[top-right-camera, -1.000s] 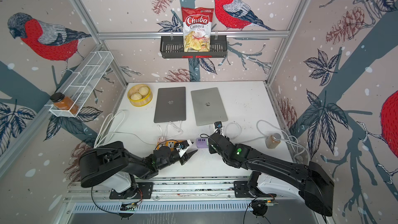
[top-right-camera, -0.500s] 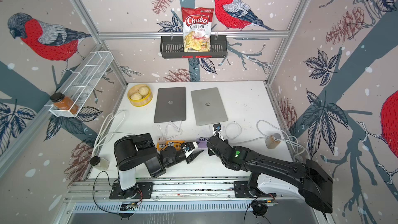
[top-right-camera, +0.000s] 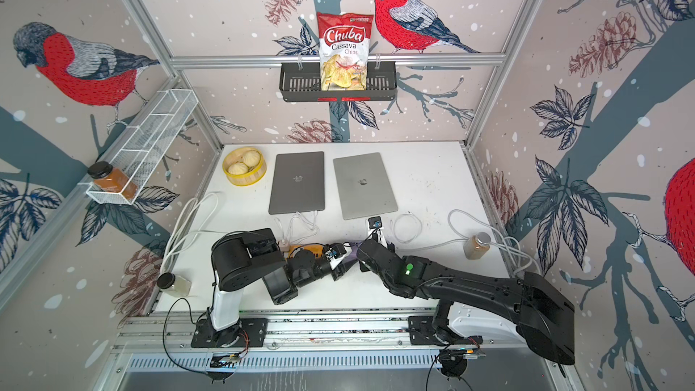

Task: Unplug the laptop charger
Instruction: Remove the charging cable from the plug.

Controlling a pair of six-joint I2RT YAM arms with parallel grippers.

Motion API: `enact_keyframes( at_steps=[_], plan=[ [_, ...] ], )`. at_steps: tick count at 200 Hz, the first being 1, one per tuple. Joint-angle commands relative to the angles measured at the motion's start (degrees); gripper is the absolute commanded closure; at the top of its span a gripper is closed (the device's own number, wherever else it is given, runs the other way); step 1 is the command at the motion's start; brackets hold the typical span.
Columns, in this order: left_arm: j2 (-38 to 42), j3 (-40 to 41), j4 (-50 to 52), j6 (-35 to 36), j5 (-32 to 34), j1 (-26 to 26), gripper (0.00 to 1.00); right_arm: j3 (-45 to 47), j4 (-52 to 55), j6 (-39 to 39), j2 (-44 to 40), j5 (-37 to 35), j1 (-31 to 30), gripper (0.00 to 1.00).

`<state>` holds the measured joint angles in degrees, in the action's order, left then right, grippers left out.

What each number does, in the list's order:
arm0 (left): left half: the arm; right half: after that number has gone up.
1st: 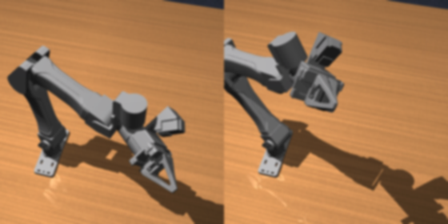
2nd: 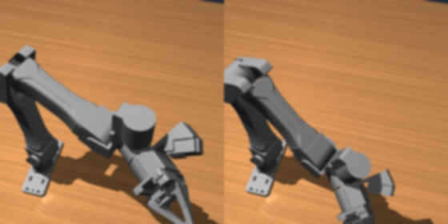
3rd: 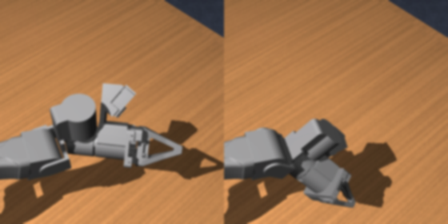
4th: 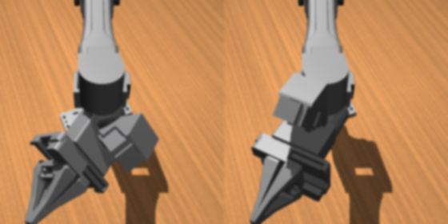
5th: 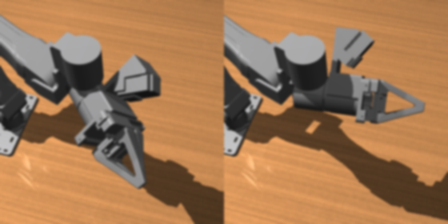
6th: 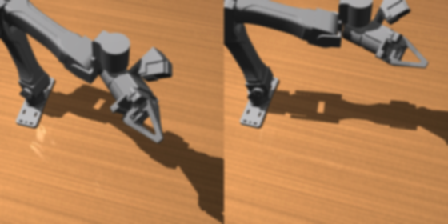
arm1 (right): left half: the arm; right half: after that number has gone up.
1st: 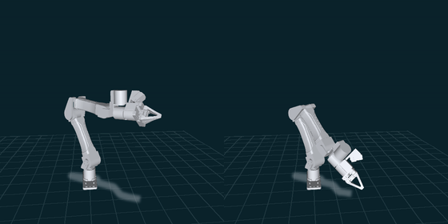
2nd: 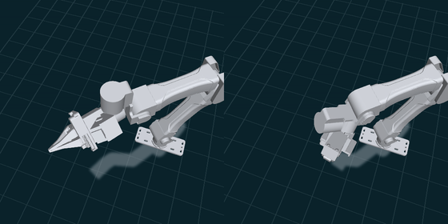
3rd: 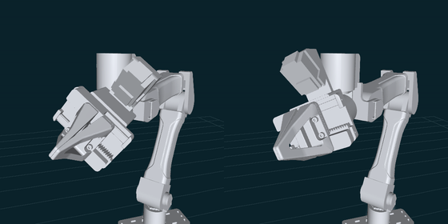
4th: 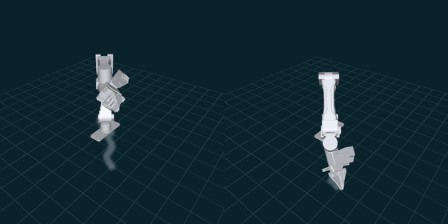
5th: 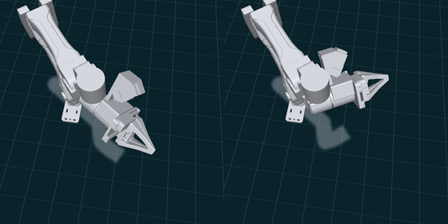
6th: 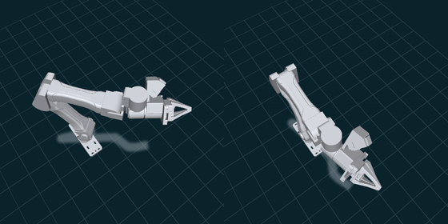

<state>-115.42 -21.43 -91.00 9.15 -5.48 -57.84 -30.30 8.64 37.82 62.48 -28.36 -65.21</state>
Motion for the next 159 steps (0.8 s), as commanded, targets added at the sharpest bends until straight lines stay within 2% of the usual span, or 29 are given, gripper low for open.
enact_keyframes(
  at_steps=[1,101,159],
  plan=[
    [-0.2,-0.5,-12.3,-1.8,-1.7,1.0,0.52,0.5,-2.1,0.2,0.4,-1.3,-0.1,0.72],
    [-1.0,-1.3,-12.3,-2.5,-8.0,2.6,0.52,-0.7,-4.0,0.0,5.0,-1.6,-0.4,0.79],
    [-1.9,-2.4,-12.3,-3.1,-9.0,3.5,0.52,-1.0,-3.9,0.2,4.7,-2.8,-0.5,0.81]
  ],
)
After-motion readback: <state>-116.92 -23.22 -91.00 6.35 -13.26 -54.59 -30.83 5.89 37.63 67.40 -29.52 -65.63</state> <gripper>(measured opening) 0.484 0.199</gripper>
